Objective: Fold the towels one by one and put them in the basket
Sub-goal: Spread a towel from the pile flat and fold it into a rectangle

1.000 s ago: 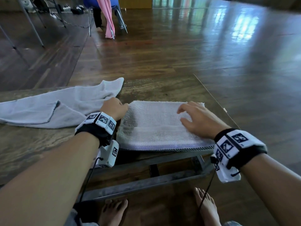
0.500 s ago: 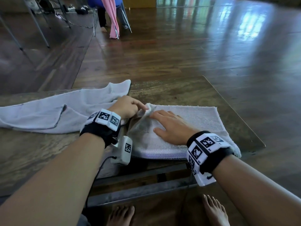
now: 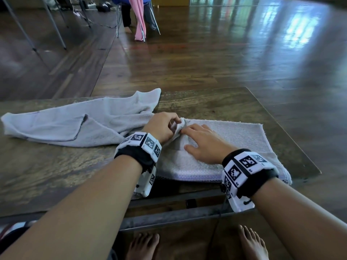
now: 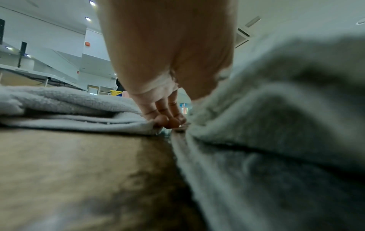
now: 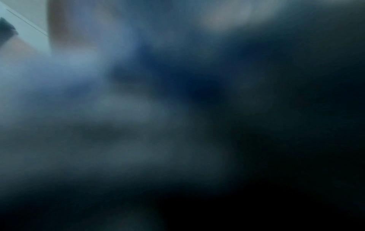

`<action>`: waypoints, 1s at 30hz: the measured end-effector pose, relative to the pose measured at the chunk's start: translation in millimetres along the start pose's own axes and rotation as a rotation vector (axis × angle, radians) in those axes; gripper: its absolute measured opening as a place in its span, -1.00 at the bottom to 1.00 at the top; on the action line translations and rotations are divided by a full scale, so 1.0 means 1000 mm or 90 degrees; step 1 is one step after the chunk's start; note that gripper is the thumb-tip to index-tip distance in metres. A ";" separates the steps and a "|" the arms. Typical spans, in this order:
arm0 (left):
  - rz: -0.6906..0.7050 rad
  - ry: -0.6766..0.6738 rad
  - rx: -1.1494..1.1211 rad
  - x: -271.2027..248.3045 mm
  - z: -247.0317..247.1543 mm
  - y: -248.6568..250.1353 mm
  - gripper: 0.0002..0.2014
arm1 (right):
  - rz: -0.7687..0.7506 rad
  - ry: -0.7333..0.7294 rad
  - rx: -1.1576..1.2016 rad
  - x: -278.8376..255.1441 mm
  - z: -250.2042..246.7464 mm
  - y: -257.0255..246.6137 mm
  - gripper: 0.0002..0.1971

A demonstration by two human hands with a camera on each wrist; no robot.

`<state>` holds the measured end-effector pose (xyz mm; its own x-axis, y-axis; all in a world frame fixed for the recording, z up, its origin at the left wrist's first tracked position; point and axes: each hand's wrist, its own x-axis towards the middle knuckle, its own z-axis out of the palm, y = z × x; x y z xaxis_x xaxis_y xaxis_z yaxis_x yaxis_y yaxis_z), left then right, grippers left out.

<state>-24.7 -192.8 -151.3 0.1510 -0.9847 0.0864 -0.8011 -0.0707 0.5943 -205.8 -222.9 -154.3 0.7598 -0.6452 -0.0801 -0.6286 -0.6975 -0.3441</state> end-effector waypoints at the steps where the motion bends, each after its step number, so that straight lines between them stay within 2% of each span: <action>1: 0.000 0.007 0.007 0.001 0.001 0.000 -0.73 | 0.000 -0.003 0.002 0.000 0.000 0.000 -0.49; 6: 0.006 0.032 0.020 0.003 0.002 0.001 -0.80 | 0.000 -0.013 -0.002 -0.001 -0.001 0.000 -0.51; 9: -0.005 0.047 0.039 0.003 -0.001 0.003 -0.77 | -0.003 -0.011 0.003 -0.001 -0.002 0.000 -0.51; 13: -0.047 0.160 0.053 0.004 -0.015 0.001 -0.87 | -0.003 -0.008 0.015 -0.002 -0.004 0.001 -0.53; 17: -0.142 0.251 0.076 0.007 -0.023 -0.011 -0.89 | 0.002 -0.014 0.017 -0.001 -0.004 0.002 -0.57; 19: -0.177 0.233 0.065 0.007 -0.021 -0.016 -0.92 | 0.003 -0.018 0.015 0.000 -0.004 0.002 -0.57; 23: -0.179 0.108 0.044 0.004 -0.016 -0.018 -0.83 | 0.003 -0.022 0.010 0.000 -0.005 0.002 -0.56; 25: -0.183 0.069 0.059 0.002 -0.014 -0.018 -0.86 | 0.002 -0.025 0.007 -0.001 -0.005 0.001 -0.56; 28: -0.192 0.097 0.090 -0.001 -0.013 -0.019 -0.86 | 0.001 -0.033 0.013 -0.003 -0.005 0.000 -0.56; 30: -0.159 0.108 0.093 -0.002 -0.015 -0.015 -0.89 | -0.002 -0.038 0.029 -0.007 -0.007 0.000 -0.56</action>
<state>-4.4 -187.8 -148.8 0.4385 -0.8940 0.0919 -0.7995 -0.3413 0.4943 -212.4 -221.0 -147.2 0.7711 -0.6225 -0.1338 -0.6190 -0.6837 -0.3866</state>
